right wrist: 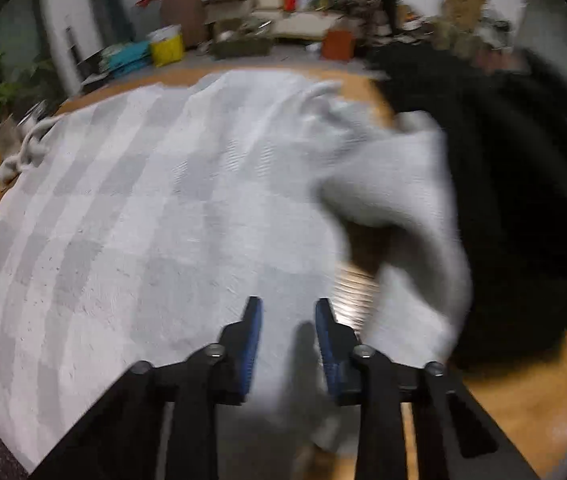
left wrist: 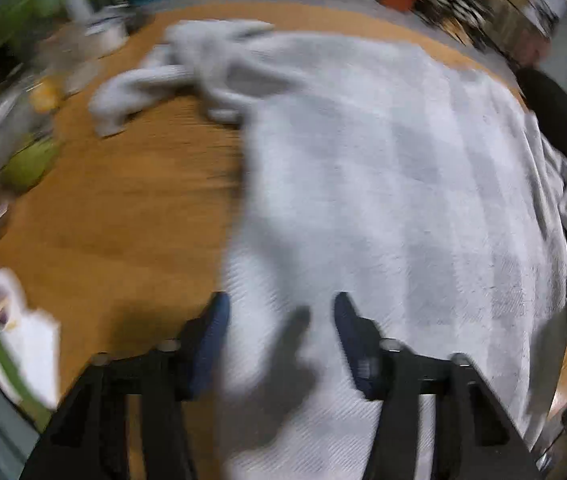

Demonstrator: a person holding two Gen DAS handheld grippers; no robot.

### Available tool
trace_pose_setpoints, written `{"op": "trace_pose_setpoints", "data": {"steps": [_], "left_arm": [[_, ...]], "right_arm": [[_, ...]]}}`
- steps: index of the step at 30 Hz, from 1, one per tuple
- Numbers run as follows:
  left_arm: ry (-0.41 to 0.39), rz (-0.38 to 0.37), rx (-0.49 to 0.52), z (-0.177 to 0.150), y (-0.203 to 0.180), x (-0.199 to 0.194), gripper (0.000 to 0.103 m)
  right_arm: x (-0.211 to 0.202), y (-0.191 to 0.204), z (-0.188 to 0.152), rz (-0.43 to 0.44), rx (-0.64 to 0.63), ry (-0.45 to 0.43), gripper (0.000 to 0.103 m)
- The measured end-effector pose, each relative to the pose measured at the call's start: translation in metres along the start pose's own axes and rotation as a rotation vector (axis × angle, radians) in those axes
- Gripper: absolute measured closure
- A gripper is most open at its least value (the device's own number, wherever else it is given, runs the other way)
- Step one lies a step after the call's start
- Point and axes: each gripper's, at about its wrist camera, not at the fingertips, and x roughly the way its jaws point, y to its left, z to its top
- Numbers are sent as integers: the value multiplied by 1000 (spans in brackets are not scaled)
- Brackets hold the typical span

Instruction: Fold clothes

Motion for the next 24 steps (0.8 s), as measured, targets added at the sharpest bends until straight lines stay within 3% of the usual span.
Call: {"op": "trace_pose_setpoints", "data": {"steps": [2, 4, 9, 11, 12, 14, 16, 17, 20, 24], "left_arm": [[59, 45, 67, 8, -27, 17, 70], [22, 101, 107, 10, -29, 18, 73], [28, 97, 13, 6, 19, 13, 72], [37, 153, -24, 3, 29, 9, 74], [45, 134, -60, -3, 32, 3, 75], [69, 43, -31, -22, 19, -10, 75], [100, -27, 49, -42, 0, -17, 75], [121, -53, 94, -52, -11, -20, 75], [186, 1, 184, -78, -26, -13, 74], [103, -17, 142, -91, -6, -23, 74]], "right_arm": [[16, 5, 3, -14, -16, 22, 84], [17, 4, 1, -70, -53, 11, 82], [13, -36, -8, -106, -15, 14, 84], [11, -41, -7, -148, -19, 31, 96], [7, -40, -6, -169, -13, 45, 100], [-16, -27, -14, -87, 19, 50, 90], [-37, -4, -33, 40, -25, 46, 78], [-46, 9, -46, 84, -61, 60, 77], [-52, 29, -83, 70, -152, 110, 77], [-49, 11, -114, 50, -115, 119, 78]]}}
